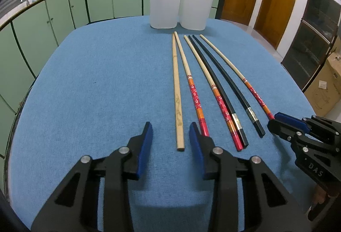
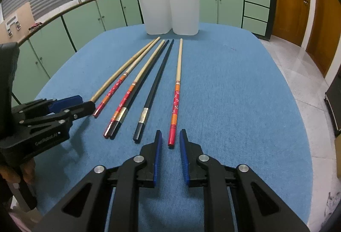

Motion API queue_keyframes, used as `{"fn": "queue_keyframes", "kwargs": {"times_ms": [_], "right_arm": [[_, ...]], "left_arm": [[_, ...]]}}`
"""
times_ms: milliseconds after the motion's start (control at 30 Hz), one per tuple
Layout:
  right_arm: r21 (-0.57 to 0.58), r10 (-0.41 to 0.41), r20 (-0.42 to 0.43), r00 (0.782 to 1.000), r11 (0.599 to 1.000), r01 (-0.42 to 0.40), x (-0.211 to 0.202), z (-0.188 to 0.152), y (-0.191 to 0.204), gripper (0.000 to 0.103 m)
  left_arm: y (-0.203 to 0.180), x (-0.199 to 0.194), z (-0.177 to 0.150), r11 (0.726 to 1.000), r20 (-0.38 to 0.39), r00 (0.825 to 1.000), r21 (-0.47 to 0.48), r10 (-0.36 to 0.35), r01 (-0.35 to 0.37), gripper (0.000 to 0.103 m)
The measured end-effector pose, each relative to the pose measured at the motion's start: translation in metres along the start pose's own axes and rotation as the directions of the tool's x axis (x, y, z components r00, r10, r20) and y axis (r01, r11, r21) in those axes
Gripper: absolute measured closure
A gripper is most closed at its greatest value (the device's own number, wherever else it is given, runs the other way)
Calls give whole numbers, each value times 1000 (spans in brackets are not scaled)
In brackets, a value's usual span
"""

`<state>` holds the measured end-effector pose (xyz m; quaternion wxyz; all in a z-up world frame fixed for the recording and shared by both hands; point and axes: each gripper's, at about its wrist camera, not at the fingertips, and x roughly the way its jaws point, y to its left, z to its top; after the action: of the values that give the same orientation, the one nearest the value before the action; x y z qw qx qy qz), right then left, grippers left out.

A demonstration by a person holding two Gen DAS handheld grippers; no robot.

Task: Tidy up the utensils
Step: 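Grasp a wooden chopstick with the left tool while the right tool grasps a red chopstick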

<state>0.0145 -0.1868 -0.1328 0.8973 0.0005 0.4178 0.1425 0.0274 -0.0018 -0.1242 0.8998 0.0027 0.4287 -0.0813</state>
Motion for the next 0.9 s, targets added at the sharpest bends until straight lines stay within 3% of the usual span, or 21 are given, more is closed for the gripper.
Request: {"fn": "queue_keyframes", "kwargs": {"times_ms": [67,200,500,700,900], "right_arm": [[2,-4,0,1000,1000,4,0,-1,0,96],[20,6,-2,1000,1000,-6,0,3,-5,97],[64,32,76,997,997,-37,-23,19,-22,97],[57,26,146,989,998,-35,-47,36,-27,97],[46,25,224,974,998,-36,-72,56,-28,97]], "left_arm": [[2,0,0,1000,0,1000,-8,1,-1,77],[3,1,1,1000,-6,1000,-11,-15,15,97],[0,-14,14,1000,25,999,10,-28,27,97],[0,-44,33,999,105,994,29,-22,19,97],[-1,-74,56,999,207,978,29,-26,20,97]]}}
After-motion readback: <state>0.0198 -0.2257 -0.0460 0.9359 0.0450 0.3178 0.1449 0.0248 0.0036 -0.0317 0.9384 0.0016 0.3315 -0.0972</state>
